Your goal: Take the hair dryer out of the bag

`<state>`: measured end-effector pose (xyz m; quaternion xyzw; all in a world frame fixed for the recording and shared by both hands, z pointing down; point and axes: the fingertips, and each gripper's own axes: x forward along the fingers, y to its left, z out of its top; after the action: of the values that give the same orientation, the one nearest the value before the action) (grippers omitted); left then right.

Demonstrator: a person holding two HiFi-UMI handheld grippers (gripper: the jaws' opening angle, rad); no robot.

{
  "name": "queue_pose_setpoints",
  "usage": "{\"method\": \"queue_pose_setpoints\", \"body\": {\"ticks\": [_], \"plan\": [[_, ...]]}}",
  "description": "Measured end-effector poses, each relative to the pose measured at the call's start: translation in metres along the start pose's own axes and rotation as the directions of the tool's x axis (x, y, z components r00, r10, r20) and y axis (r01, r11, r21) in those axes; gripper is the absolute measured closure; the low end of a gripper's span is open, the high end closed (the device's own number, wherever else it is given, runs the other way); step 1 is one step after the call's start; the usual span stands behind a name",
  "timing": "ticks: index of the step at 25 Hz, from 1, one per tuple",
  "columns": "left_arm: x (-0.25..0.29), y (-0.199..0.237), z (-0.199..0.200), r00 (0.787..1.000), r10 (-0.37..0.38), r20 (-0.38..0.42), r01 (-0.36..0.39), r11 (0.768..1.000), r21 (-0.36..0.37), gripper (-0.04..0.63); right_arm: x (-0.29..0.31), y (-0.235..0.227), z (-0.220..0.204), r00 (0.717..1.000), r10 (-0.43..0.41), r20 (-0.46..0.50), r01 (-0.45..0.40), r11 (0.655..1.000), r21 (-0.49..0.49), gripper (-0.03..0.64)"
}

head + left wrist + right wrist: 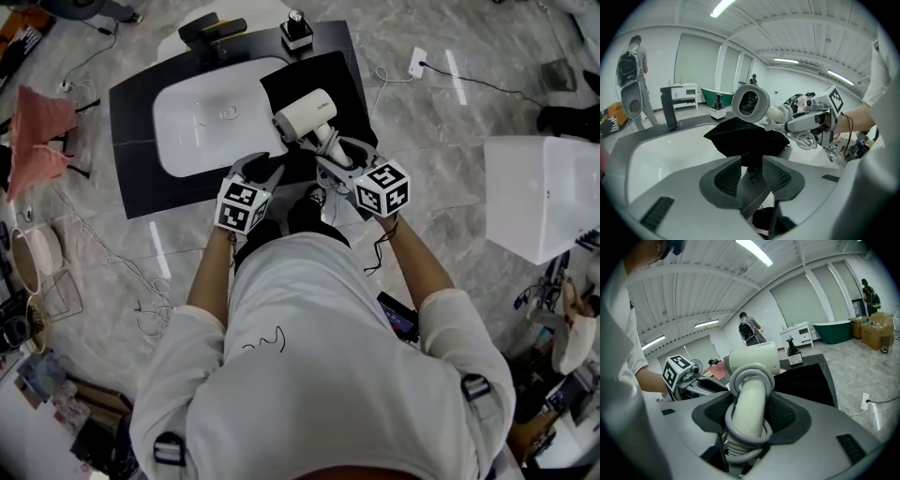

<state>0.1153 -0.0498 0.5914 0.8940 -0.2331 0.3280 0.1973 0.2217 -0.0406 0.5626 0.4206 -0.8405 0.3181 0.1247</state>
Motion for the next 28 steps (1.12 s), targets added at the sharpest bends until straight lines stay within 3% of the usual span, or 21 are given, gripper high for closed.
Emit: {"method": "queue_pose_setpoints", "body": {"ticks": [2,5,9,14,21,28], "plan": [[-0.017,0.015,-0.007,0.998,0.048,0.032,-0.047,0.999,-0.023,0.51,0.013,0.013,0.002,1.0,0.014,-0.01,-0.014,1.0,-0.01,0.377],[-0.047,0.045,-0.024,0.988,0.142,0.064,-0.135,0.986,-0.099,0.555,0.035,0.037,0.005,0.999,0.032,-0.017,-0.032,0.999,-0.006,0.377],[-0.089,0.082,-0.05,0.97,0.229,0.085,-0.207,0.955,-0.213,0.557,0.067,0.07,0.009,0.998,0.057,-0.032,-0.057,0.998,-0.006,0.377],[-0.148,0.128,-0.088,0.933,0.348,0.092,-0.308,0.904,-0.297,0.557,0.116,0.116,0.018,0.993,0.108,-0.053,-0.109,0.994,-0.016,0.377],[-0.227,0.181,-0.147,0.889,0.448,0.095,-0.374,0.83,-0.413,0.56,0.186,0.194,0.017,0.984,0.16,-0.074,-0.159,0.987,0.016,0.379],[-0.286,0.229,-0.192,0.871,0.483,0.094,-0.394,0.799,-0.455,0.561,0.247,0.261,0.015,0.981,0.182,-0.071,-0.176,0.981,0.085,0.379]]}}
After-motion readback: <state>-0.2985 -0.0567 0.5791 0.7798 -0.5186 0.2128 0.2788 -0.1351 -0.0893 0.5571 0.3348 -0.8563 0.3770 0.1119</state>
